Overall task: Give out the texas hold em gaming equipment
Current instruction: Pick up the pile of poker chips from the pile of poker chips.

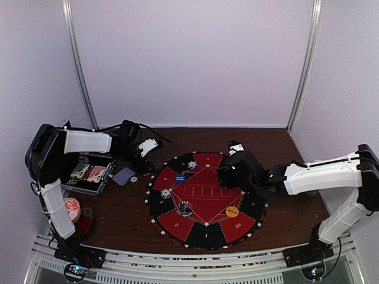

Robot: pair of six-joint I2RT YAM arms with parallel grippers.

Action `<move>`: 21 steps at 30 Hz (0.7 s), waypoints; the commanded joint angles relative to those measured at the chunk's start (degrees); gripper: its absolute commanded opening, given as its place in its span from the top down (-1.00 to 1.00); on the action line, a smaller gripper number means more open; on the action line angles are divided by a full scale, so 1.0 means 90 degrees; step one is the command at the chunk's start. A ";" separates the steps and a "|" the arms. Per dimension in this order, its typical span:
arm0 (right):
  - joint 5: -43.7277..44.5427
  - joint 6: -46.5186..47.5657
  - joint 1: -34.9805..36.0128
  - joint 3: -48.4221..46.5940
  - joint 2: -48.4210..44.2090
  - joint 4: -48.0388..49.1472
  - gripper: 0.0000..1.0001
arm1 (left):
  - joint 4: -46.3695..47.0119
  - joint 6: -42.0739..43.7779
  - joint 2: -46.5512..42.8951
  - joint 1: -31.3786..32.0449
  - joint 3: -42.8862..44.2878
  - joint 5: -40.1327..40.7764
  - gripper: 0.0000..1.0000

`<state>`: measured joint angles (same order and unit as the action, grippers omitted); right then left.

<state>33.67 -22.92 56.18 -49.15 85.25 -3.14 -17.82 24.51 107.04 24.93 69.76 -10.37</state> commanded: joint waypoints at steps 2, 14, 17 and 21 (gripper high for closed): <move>0.0067 -0.0054 -0.0029 -0.0050 0.0032 0.0048 -0.98 | 0.0188 -0.0030 0.0149 -0.0135 -0.0029 0.0006 -0.46; 0.0069 -0.0051 -0.0030 -0.0047 0.0000 0.0030 -0.98 | -0.0032 0.0057 0.0209 -0.0231 -0.0019 -0.0067 -0.30; 0.0065 -0.0051 -0.0026 -0.0038 -0.0009 0.0036 -0.98 | -0.0074 0.0066 0.0234 -0.0241 -0.0012 -0.0034 -0.30; 0.0067 -0.0051 -0.0031 -0.0037 -0.0011 0.0036 -0.98 | -0.0108 0.0100 0.0252 -0.0248 -0.0031 0.0029 -0.30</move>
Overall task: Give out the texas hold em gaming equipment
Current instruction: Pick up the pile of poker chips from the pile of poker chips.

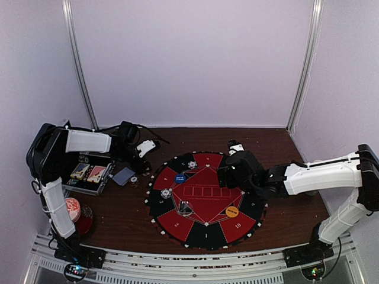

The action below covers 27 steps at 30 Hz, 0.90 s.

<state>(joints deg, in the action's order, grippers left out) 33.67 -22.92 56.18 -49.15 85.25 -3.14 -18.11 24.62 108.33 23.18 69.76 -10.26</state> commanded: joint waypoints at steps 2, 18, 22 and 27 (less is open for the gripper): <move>0.0067 -0.0056 -0.0025 -0.0035 -0.0005 0.0036 -0.98 | -0.0089 0.0102 0.0111 -0.0046 -0.0036 0.0050 -0.30; 0.0067 -0.0049 -0.0027 -0.0040 -0.0005 0.0036 -0.98 | -0.0330 0.0204 0.0086 -0.0066 -0.0026 0.0005 -0.27; 0.0068 -0.0044 -0.0031 -0.0037 -0.0008 0.0034 -0.98 | -0.0333 0.0207 0.0133 -0.0066 -0.0012 0.0081 -0.25; 0.0067 -0.0042 -0.0031 -0.0042 0.0000 0.0040 -0.98 | -0.0295 0.0186 0.0178 -0.0072 -0.0007 0.0170 -0.25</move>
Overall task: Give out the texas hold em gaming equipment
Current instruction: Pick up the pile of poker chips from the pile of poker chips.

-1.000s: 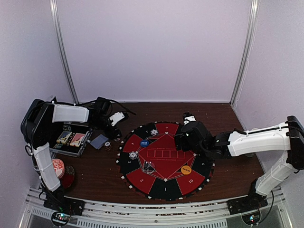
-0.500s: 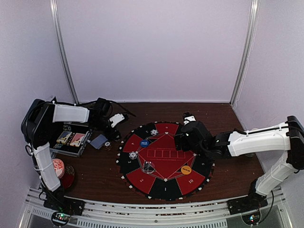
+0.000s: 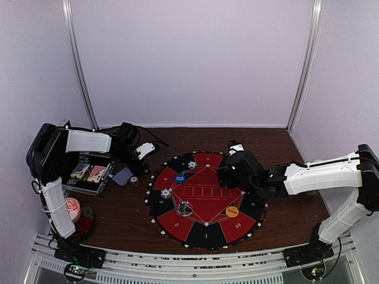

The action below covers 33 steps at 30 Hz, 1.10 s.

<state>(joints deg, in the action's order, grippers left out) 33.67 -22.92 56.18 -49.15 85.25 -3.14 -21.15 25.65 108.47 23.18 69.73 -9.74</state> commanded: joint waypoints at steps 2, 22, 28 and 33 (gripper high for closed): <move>0.0067 -0.0042 -0.0028 -0.0038 -0.0004 0.0035 -0.98 | 0.0041 0.0075 0.0174 -0.0080 -0.0004 0.0139 -0.24; 0.0067 -0.0042 -0.0025 -0.0035 -0.0039 0.0036 -0.98 | 0.0059 0.0080 0.0233 -0.0110 -0.0003 0.0203 -0.09; 0.0068 -0.0042 -0.0031 -0.0029 -0.0039 0.0037 -0.98 | 0.0045 0.0082 0.0238 -0.0105 0.0006 0.0185 -0.03; 0.0066 -0.0045 -0.0031 -0.0023 -0.0049 0.0036 -0.98 | 0.0033 0.0083 0.0280 -0.0110 0.0015 0.0188 0.00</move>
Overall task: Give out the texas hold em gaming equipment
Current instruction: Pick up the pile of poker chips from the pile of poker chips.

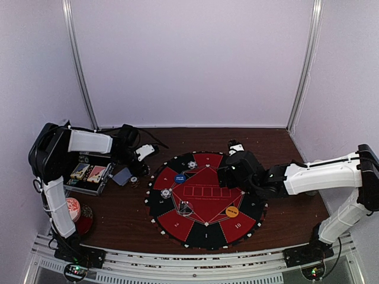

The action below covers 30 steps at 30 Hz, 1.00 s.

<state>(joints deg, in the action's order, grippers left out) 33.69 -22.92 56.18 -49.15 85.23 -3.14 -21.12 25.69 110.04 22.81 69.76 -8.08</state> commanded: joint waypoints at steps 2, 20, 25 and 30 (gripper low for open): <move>0.0067 -0.0042 -0.0023 -0.0028 -0.0046 0.0026 -0.97 | 0.0015 0.0092 0.0117 -0.0070 0.0022 -0.0021 0.00; 0.0065 -0.0042 -0.0026 -0.0025 -0.0095 0.0026 -0.97 | -0.0019 0.0095 0.0066 -0.0074 0.0034 -0.0144 0.43; 0.0070 -0.0042 -0.0027 -0.0017 -0.0095 0.0030 -0.97 | -0.0024 0.0098 -0.0096 -0.0074 0.0014 -0.0247 0.53; 0.0084 -0.0051 -0.0030 -0.0018 -0.0092 0.0036 -0.98 | -0.0045 0.0134 -0.0336 -0.0073 -0.0018 -0.0387 0.63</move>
<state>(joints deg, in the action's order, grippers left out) 33.69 -22.92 56.18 -49.15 85.23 -3.16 -21.45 26.13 110.32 22.55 69.73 -9.39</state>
